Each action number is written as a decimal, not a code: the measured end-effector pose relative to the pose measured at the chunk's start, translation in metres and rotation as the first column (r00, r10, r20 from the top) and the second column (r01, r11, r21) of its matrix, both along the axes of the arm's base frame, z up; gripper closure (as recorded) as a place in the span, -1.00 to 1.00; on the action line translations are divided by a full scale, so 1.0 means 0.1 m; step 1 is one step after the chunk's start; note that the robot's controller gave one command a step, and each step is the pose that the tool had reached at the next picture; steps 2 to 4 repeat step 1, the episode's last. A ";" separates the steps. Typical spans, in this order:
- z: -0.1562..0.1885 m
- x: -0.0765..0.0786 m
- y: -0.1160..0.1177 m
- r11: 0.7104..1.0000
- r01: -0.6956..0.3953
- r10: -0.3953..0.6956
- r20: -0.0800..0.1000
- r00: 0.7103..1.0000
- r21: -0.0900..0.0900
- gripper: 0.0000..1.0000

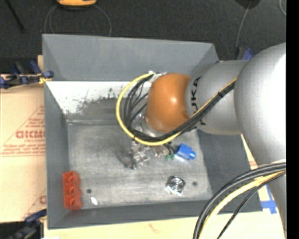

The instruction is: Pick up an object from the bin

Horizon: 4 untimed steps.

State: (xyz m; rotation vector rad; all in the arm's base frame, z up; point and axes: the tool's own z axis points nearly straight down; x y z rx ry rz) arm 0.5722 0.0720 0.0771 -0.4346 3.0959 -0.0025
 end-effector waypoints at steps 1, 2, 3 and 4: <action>1.65 0.21 -0.08 0.967 -0.255 0.255 -0.003 0.967 -0.003 1.00; 1.65 0.21 -0.08 0.967 -0.255 0.255 -0.003 0.967 -0.003 1.00; 1.65 0.21 -0.08 0.967 -0.255 0.255 -0.003 0.967 -0.003 1.00; 1.65 0.21 -0.08 0.967 -0.255 0.255 -0.003 0.967 -0.003 1.00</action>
Offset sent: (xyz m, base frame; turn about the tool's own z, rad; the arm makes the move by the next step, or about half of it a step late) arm 0.0185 -0.0066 0.1605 -0.2603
